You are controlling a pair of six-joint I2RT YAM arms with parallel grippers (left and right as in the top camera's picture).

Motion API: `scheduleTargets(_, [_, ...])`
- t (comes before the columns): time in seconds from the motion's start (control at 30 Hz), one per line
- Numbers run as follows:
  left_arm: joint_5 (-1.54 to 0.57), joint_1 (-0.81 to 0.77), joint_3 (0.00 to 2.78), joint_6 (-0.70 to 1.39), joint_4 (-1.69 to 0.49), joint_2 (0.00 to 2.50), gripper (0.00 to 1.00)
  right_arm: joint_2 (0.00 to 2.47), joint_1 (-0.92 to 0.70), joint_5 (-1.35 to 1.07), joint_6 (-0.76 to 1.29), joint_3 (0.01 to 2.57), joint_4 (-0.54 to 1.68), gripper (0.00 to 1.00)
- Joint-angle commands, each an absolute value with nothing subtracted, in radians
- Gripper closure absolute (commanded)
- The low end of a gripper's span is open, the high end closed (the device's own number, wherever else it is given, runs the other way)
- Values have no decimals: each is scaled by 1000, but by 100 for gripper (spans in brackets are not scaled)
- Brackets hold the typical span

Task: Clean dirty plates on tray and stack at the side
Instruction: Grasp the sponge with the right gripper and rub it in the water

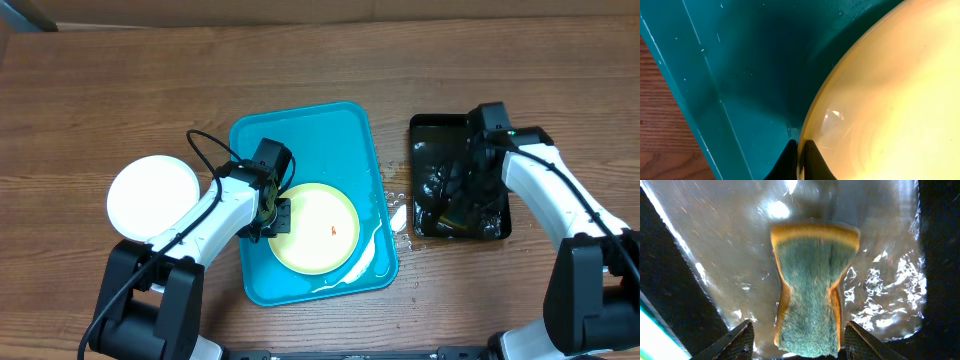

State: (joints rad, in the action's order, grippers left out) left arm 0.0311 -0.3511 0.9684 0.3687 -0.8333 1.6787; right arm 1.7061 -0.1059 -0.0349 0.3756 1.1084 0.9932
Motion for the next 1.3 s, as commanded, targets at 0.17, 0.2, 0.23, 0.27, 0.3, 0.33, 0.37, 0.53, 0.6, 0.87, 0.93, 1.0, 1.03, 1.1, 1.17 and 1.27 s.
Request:
scheduleTargets(0.17, [52,-347,957,382,-834,1689,96,1696,-134,-54,526,880,812,82])
scheduleTargets(0.2, [51,-347,957,382,-834,1689,96,1696,-134,-54,526,862,785,89])
scheduleTargets(0.23, [52,-347,957,382,-834,1689,96,1696,-134,-54,525,856,768,95])
scheduleTargets(0.27, [52,-347,957,382,-834,1689,96,1696,-131,-53,524,859,757,96])
scheduleTargets(0.3, [51,-347,957,382,-834,1689,96,1696,-130,-53,524,871,754,96])
scheduleTargets(0.33, [51,-347,957,382,-834,1689,96,1696,-128,-53,522,886,756,96])
scheduleTargets(0.37, [52,-347,957,382,-834,1689,96,1695,-127,-54,495,915,757,96])
scheduleTargets(0.53, [52,-347,957,382,-838,1689,96,1687,-127,-24,437,1054,838,64])
scheduleTargets(0.6, [51,-347,957,382,-838,1689,96,1687,-127,-1,438,1095,870,46])
scheduleTargets(0.87, [51,-347,957,382,-833,1689,96,1708,-127,95,497,1096,872,39])
scheduleTargets(0.93, [52,-347,957,382,-833,1689,96,1721,-127,135,537,1076,854,41])
scheduleTargets(1.0, [51,-347,957,382,-833,1689,96,1734,-127,142,562,1047,828,45])
scheduleTargets(1.03, [51,-347,957,382,-833,1689,96,1744,-127,142,577,1034,816,48])
scheduleTargets(1.1, [52,-347,957,382,-833,1689,95,1765,-127,138,601,1010,801,54])
scheduleTargets(1.17, [52,-347,957,382,-833,1689,96,1789,-127,126,607,992,788,61])
scheduleTargets(1.27, [52,-347,957,382,-833,1689,96,1802,-127,112,607,979,777,84])
